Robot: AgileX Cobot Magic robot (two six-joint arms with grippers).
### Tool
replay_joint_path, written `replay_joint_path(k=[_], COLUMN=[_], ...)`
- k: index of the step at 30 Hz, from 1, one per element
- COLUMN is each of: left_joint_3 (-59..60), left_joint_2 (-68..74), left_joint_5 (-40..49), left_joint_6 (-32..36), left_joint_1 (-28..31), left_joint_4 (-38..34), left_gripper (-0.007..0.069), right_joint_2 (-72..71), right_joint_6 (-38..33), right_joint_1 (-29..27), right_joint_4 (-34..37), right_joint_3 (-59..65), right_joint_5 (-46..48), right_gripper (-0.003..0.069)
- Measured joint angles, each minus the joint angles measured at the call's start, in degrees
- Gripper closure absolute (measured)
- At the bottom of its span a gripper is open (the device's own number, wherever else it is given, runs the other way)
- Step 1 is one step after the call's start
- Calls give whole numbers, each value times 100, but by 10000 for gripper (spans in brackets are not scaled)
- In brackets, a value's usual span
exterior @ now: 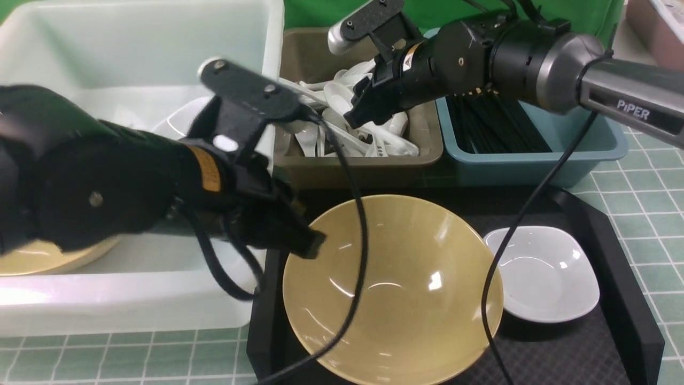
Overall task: On blue table put chopsticks spoon bowls plates into blue grey white boxes.
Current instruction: 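Place the white spoon into the bin of spoons with the right gripper, then grasp the large bowl on the tray by its rim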
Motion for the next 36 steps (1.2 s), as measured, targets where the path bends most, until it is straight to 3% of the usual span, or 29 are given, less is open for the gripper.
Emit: replay_joint_path(k=[6,11,14,21,25,26,30,36], left_joint_3=[-536,-1479,-2103,-3352,-3759,-3759,-3953,-4006], left_joint_2=[26,521,1002,2148,2801,2828,3401,3857], left_joint_5=[608,1309,1722,2519,2839,2839,2812,2595], left_joint_6=[1350,2539,2701,2726,2547,2547,2120,1914], left_joint_1=[809,1008,957,686,339,324,125,125], left_joint_4=[-1167,-2026,-2171,-1940,-1407,-1407,-723,-148], left_gripper=[623,623,623,584,466,466,310,226], right_joint_2=[-518,-1102,-1388,-2257,-3073,-3073,-3838,-4424], right_joint_6=[-17,-225,-403,-393,-381,-381,-381,-368], right_joint_1=[0,0,0,0,0,0,0,0], right_joint_4=[5,10,10,8,8,8,8,1], right_joint_3=[-509,-909,-934,-123,820,820,1847,2628], right_joint_5=[1569,3171,3907,4166,4195,4194,4208,4126], right_gripper=[156,197,241,347,408,408,435,435])
